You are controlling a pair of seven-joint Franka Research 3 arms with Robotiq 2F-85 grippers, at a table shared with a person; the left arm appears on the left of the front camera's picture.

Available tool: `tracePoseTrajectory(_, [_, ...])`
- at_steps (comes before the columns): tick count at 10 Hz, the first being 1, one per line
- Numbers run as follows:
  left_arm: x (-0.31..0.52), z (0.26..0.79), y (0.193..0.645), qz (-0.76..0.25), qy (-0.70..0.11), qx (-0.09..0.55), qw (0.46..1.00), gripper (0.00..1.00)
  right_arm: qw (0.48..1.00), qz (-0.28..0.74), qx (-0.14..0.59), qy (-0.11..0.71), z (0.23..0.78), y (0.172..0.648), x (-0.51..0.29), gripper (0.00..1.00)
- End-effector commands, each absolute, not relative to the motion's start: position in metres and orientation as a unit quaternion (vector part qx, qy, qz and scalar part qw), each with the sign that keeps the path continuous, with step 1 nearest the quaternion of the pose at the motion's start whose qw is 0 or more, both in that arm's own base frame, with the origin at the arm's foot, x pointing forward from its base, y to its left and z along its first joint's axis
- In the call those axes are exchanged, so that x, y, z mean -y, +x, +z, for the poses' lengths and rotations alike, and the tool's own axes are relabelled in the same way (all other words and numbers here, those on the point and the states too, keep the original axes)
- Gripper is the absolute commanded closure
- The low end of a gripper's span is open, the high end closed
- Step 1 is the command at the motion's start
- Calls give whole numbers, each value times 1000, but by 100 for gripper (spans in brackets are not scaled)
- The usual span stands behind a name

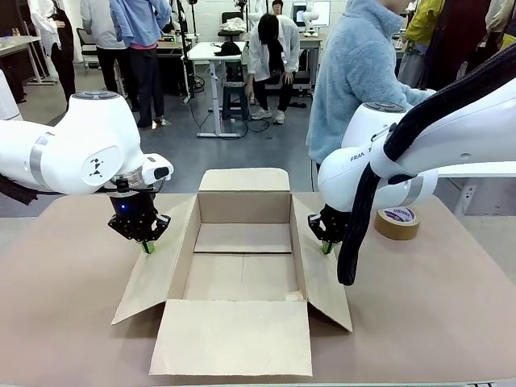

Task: Wrap the clocks to prevent damage.
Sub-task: Once the human has placed the objects inside and stepped back, release both hands from the side flaps of the Package Box.

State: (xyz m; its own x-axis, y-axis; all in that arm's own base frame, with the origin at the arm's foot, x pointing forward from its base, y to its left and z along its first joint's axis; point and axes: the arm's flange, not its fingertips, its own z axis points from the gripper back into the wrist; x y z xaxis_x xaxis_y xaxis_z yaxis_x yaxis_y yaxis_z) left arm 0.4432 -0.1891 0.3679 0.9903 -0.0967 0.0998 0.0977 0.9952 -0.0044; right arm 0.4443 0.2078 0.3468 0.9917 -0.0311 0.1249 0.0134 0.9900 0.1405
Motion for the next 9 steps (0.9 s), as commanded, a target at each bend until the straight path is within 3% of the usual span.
tracePoseTrajectory(1, [191, 368, 443, -45, 7, 51, 998, 100, 996, -19, 63, 60, 343, 443, -212, 99])
tracePoseTrajectory(9, [191, 368, 443, -45, 7, 51, 998, 100, 996, -19, 63, 60, 343, 443, -212, 99])
